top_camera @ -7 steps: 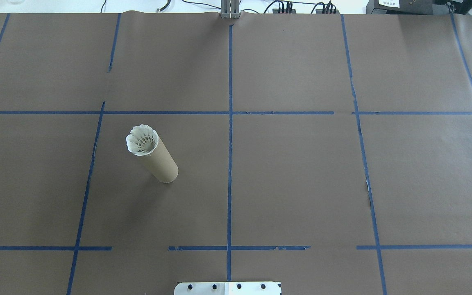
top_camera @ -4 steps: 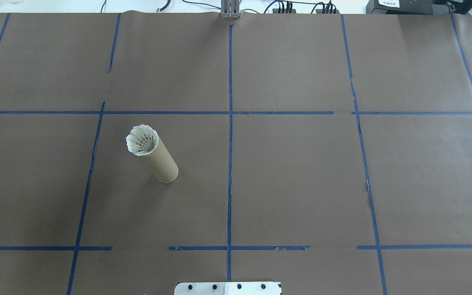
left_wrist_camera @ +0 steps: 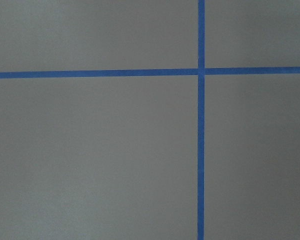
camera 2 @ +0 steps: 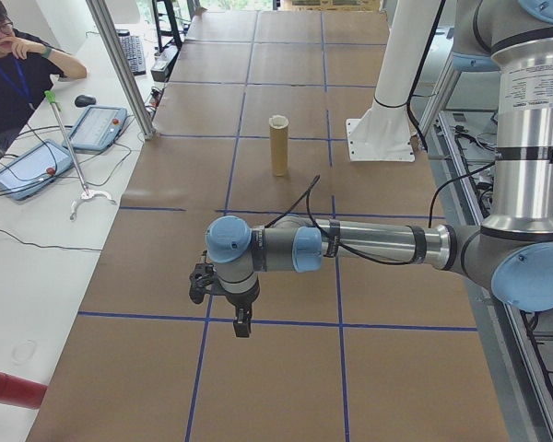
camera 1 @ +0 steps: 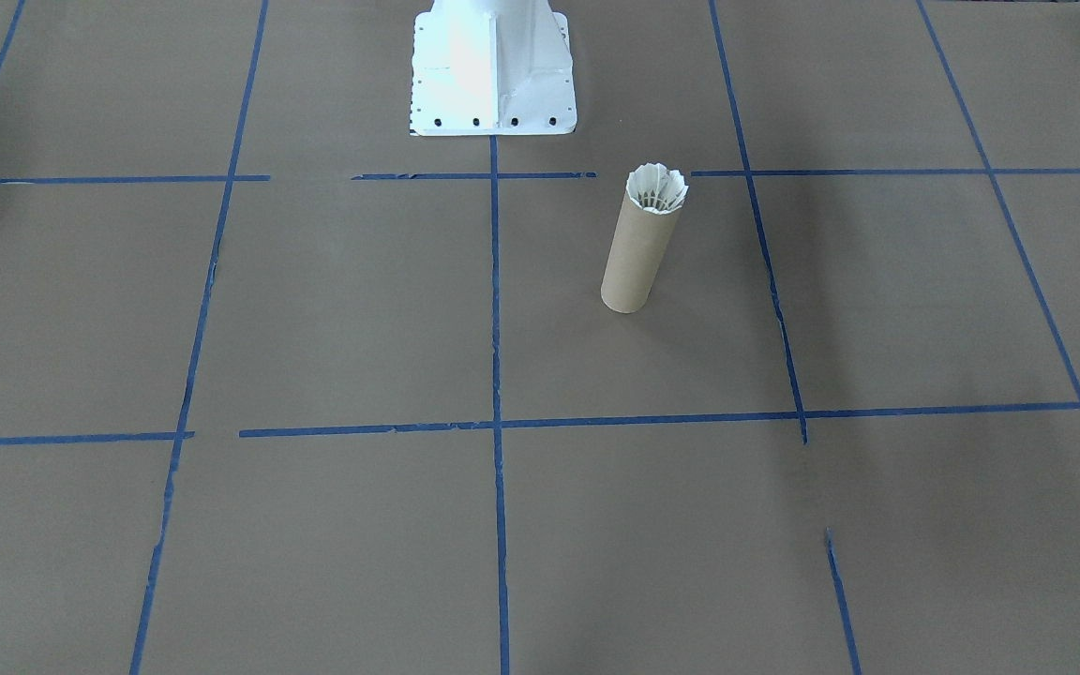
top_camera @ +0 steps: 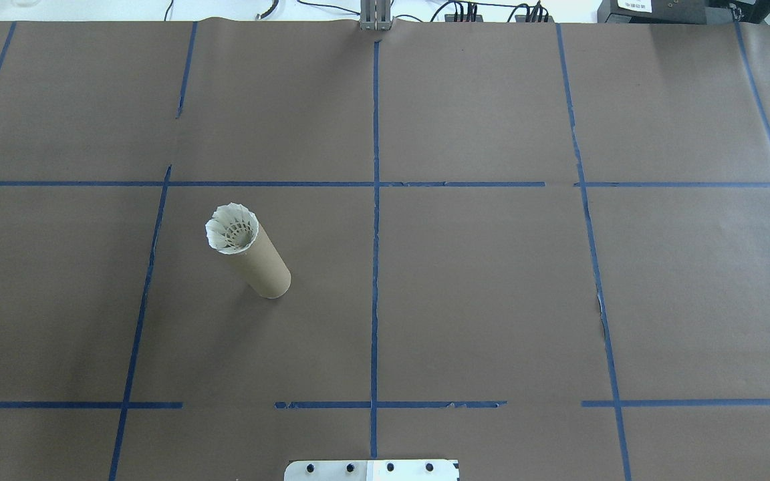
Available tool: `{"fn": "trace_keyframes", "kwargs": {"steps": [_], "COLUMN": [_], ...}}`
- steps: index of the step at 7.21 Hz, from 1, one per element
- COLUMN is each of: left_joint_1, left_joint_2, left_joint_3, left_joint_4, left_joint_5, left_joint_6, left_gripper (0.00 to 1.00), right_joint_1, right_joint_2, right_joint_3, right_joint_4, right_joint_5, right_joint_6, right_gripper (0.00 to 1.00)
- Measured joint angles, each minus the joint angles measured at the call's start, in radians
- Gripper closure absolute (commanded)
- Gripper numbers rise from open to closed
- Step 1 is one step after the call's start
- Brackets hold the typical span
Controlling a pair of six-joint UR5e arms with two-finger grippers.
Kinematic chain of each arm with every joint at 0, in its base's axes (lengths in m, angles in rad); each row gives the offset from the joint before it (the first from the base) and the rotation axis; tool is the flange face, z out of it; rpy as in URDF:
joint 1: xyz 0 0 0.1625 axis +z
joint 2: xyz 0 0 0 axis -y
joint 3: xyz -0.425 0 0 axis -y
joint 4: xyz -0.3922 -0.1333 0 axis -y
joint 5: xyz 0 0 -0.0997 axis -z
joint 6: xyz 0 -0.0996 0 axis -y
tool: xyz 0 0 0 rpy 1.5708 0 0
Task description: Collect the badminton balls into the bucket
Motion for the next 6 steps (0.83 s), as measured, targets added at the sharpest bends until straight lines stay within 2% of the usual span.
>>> {"fn": "trace_keyframes", "kwargs": {"steps": [4,6], "left_joint_1": [0.0,0.0], "left_joint_2": [-0.012,-0.009], "left_joint_3": [-0.002,-0.003], "left_joint_4": [-0.01,-0.018], "left_joint_5": [0.0,-0.003], "left_joint_6": [0.006,0.089], "left_gripper": [0.0,0.0], "right_joint_1": [0.0,0.0], "right_joint_2": [0.0,0.0], "right_joint_3": [0.0,0.0], "right_joint_4": [0.0,0.0], "right_joint_5": [0.0,0.0], "right_joint_6": [0.0,0.0], "right_gripper": [0.0,0.0]}}
